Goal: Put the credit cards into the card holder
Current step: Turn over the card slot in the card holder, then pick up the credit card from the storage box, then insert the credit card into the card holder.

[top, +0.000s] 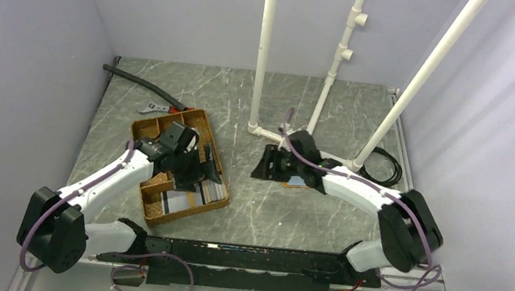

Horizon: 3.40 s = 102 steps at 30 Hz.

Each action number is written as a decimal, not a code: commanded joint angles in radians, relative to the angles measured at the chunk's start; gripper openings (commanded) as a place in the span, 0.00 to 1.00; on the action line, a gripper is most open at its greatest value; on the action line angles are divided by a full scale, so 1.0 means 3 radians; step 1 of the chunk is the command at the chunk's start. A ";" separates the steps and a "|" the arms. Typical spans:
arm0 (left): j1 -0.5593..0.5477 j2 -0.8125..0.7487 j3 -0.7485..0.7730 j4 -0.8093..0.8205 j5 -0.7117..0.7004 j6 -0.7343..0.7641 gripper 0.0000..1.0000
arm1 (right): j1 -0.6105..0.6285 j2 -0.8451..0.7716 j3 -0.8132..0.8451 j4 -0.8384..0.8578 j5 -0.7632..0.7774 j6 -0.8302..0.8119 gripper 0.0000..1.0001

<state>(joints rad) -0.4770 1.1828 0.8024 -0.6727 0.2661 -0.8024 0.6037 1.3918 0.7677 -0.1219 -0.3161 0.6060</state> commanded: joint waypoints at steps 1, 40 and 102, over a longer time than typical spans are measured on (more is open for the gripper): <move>0.0005 -0.0067 -0.0115 0.0018 -0.0170 -0.0470 0.96 | 0.0388 0.0409 0.0197 0.0899 -0.0545 0.0536 0.59; 0.0004 -0.0287 -0.0844 0.1285 0.0021 -0.0405 0.44 | 0.0672 0.1080 0.0347 0.1356 -0.0678 0.1077 0.50; -0.0889 0.3054 0.1809 0.2639 0.1114 -0.0632 0.00 | -0.1339 0.0374 -0.0145 -0.0800 0.1458 -0.0187 0.15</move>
<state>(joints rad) -0.7376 2.0804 1.2976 0.0608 0.5728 -0.9665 0.2031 1.4754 0.7799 -0.3859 0.1226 0.5159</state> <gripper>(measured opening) 0.007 0.157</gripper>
